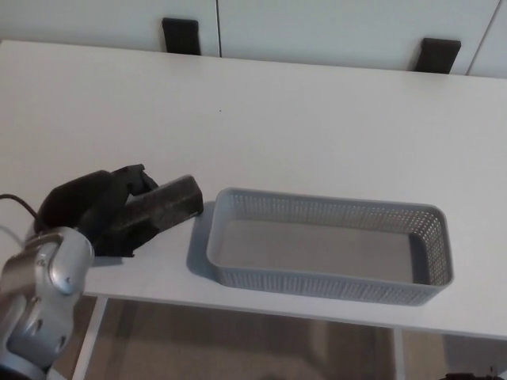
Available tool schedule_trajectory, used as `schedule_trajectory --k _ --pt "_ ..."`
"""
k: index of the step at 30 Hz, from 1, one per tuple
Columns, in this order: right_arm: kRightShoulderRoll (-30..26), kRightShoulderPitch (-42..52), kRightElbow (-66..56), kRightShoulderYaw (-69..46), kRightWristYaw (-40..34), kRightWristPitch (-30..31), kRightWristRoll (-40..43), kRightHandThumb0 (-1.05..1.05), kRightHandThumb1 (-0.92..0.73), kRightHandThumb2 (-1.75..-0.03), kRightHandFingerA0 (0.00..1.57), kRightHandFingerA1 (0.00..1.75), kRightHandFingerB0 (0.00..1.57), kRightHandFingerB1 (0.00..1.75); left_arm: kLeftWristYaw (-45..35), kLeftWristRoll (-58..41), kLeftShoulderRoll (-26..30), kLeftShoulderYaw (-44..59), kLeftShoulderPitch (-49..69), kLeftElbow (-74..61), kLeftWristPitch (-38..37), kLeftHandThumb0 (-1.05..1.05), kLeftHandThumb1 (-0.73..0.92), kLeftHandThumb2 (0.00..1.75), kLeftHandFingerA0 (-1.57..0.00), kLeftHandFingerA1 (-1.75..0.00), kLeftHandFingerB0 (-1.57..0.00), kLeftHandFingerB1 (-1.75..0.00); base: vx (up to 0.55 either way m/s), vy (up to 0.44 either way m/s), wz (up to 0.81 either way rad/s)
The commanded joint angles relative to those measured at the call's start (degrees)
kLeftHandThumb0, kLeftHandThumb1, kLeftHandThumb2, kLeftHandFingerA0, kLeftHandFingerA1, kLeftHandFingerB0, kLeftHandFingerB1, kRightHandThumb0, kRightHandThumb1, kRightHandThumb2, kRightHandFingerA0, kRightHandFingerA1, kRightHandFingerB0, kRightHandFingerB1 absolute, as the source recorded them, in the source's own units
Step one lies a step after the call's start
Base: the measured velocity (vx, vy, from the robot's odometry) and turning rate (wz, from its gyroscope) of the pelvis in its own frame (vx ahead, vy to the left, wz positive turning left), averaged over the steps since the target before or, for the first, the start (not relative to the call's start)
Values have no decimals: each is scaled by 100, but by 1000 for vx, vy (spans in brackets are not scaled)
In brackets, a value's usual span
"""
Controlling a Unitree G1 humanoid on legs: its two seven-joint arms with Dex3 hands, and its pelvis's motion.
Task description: The robot walks towards a desk on which an eraser is kept on the left hand side and a container is kept on the right hand side. The robot picks up the eraser using its left hand and places it in the container.
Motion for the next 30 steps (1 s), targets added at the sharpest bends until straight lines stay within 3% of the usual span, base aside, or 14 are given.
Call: schedule_trajectory --k 1,7,8,9,17,18,19,21,23,24,25,26,27,30 --pt "-102 -34 11 -4 13 21 -55 -39 -45 -89 68 68 47 58 130 -410 -91 299 223 22 -490 -29 87 63 -64 -166 -63 -91 0 0 0" --pt "-140 -21 -85 57 18 75 -119 -39 -46 -89 68 68 47 58 440 -857 -318 1034 188 -36 -906 -35 85 67 -72 -162 -72 -92 0 0 0" --pt "-153 -51 -112 55 24 120 -127 -41 -61 -57 72 48 58 44 480 -999 -385 1233 112 -157 -964 -37 86 67 -74 -165 -72 -98 0 0 0" --pt "-161 -52 -120 42 36 145 -119 -39 -47 -89 66 67 46 58 499 -1012 -433 1308 69 -238 -918 -37 85 66 -77 -166 -73 -99 0 0 0" --pt "-226 -19 -158 159 18 74 -269 -40 -48 -91 68 68 47 58 504 -1015 -593 1674 -123 -1419 -687 -27 81 64 -83 -158 -78 -92 0 0 0" --pt "-222 -14 -147 154 18 79 -253 -42 -62 -58 74 49 58 44 493 -1016 -592 1662 -111 -1480 -708 -25 80 63 -82 -160 -78 -93 0 0 0" --pt "-205 -21 -80 136 24 55 -221 -42 -62 -57 73 49 57 44 455 -997 -596 1590 -83 -1696 -798 -21 79 63 -82 -163 -80 -92 0 0 0" --pt "-171 -64 62 97 -1 -19 -180 -40 -46 -89 69 68 47 58 353 -801 -598 1305 -56 -2212 -809 -21 79 63 -80 -169 -82 -86 0 0 0" --pt "-142 -52 72 32 20 2 -98 -40 -46 -89 68 68 46 58 291 -655 -579 1080 -47 -2495 -742 -18 77 63 -77 -164 -84 -81 0 0 0" --pt "-137 -32 25 28 3 34 -105 -42 -61 -57 72 49 57 44 277 -496 -561 877 -52 -2642 -751 -16 75 64 -81 -157 -85 -71 0 0 0" --pt "-143 -38 -5 52 -40 84 -163 -43 -61 -57 72 48 57 43 252 -300 -498 629 -61 -2739 -793 -13 73 61 -87 -148 -84 -60 0 0 0" --pt "-134 -13 -33 89 -64 74 -206 -41 -47 -90 68 67 46 57 280 -191 -408 459 -13 -2745 -1021 -9 70 60 -93 -140 -82 -57 0 0 0" --pt "-142 0 -67 105 -46 61 -215 -44 -60 -57 74 48 57 43 293 -76 -411 251 17 -2785 -1074 -12 68 61 -92 -141 -80 -58 0 0 0" --pt "-118 -18 -43 86 -32 40 -175 -43 -60 -57 74 49 58 44 450 277 -346 -230 2 -2717 -1231 -11 64 59 -95 -142 -82 -57 0 0 0"
